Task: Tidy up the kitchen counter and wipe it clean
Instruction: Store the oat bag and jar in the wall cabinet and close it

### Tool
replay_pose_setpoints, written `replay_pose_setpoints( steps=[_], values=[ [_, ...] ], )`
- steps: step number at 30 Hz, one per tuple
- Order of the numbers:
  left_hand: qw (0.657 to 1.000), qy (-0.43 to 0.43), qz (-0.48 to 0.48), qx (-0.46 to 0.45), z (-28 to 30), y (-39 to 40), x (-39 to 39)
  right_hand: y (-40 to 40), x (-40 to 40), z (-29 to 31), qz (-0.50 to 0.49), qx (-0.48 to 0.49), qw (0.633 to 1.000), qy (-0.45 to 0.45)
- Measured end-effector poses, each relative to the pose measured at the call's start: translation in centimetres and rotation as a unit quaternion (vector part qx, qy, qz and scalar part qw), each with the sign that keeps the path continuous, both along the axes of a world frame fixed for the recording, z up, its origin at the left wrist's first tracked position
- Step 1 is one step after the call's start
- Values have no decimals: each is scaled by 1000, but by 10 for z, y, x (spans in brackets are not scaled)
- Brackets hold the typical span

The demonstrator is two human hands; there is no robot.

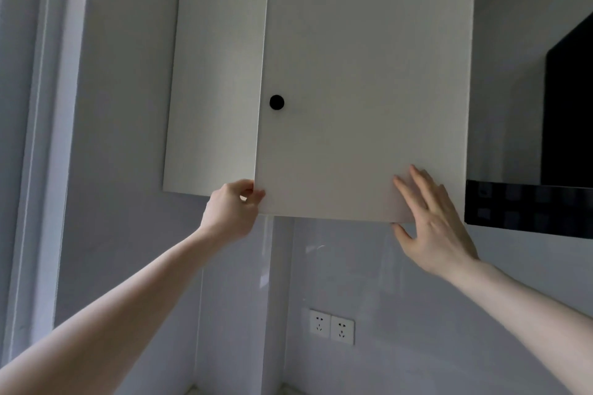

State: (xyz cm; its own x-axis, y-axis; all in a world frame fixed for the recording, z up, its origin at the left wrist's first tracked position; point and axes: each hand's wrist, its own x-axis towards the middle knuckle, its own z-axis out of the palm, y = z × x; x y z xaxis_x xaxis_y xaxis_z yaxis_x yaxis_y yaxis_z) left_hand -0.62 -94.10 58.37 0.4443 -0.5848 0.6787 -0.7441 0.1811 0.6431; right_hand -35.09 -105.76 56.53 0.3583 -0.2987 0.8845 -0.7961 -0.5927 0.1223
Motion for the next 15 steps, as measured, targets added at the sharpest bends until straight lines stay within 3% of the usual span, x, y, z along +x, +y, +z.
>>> replay_pose_setpoints(
  steps=[8,11,15],
  values=[
    [997,-67,32,13,-1,-36,7,-27,11,-7,-61,-40,997,15],
    [982,-180,54,-30,-10,-41,1,-35,13,-10,-87,-59,994,25],
    [924,-375,68,-30,-20,-55,-15,-45,16,-13,-109,-79,990,29]
  ],
)
